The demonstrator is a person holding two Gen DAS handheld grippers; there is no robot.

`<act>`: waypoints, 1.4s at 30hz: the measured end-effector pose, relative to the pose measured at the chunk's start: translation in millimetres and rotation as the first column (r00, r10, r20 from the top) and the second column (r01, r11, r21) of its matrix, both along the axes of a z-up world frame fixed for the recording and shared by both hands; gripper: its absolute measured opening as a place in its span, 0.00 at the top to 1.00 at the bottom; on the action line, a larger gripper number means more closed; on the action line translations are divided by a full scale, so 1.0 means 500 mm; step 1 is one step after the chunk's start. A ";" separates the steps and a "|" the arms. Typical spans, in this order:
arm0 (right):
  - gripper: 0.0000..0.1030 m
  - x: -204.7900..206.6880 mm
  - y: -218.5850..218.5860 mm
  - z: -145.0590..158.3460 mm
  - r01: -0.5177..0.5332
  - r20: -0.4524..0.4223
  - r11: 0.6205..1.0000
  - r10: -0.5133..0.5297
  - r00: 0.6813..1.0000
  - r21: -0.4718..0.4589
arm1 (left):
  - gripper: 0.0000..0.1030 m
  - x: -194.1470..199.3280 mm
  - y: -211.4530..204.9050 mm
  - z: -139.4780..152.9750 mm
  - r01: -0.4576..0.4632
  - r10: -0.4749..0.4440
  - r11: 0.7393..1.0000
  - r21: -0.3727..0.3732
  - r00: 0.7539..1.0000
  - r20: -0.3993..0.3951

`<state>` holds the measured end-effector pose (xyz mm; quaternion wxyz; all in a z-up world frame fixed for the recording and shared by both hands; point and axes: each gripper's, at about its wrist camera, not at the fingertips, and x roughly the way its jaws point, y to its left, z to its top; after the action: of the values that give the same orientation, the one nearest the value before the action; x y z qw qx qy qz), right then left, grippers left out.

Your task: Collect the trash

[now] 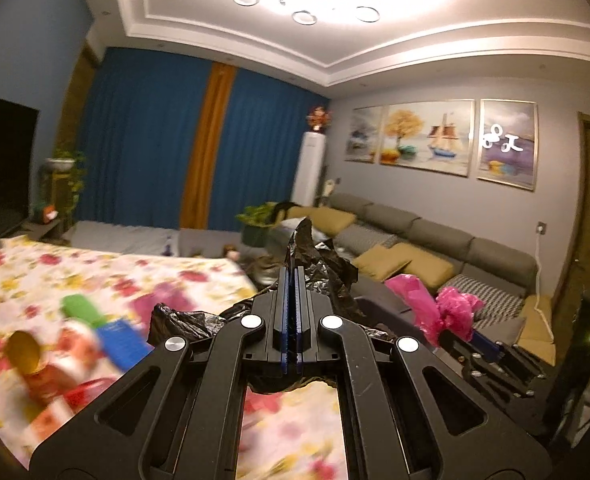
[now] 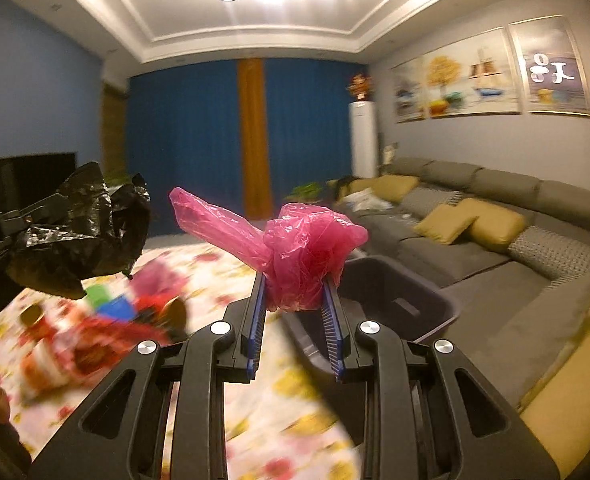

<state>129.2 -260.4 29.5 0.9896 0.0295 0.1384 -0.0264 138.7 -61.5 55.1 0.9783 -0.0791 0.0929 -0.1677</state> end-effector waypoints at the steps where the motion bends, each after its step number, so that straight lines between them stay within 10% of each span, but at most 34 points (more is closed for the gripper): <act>1: 0.73 0.009 -0.019 0.003 0.019 0.008 1.000 -0.019 1.000 0.002 | 0.99 0.019 -0.028 0.003 0.015 -0.015 1.000 -0.006 1.000 0.003; 18: 0.72 0.135 -0.204 0.003 0.086 0.043 0.993 -0.089 0.995 0.076 | 0.99 0.227 -0.248 -0.074 0.093 -0.092 0.996 0.009 0.994 -0.059; 36: 0.69 0.182 -0.203 -0.013 0.058 0.025 0.994 -0.061 0.998 0.088 | 0.99 0.310 -0.299 -0.111 0.125 -0.122 0.992 0.020 0.986 -0.116; 42: 0.50 0.193 -0.202 -0.014 0.050 0.027 0.995 -0.053 0.998 0.085 | 0.98 0.340 -0.283 -0.125 0.164 -0.167 0.986 -0.028 0.971 -0.169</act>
<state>225.8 -361.2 22.5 0.9883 0.0753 0.1243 -0.0457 308.5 -203.2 -7.5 0.9488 -0.0919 0.1815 -0.2418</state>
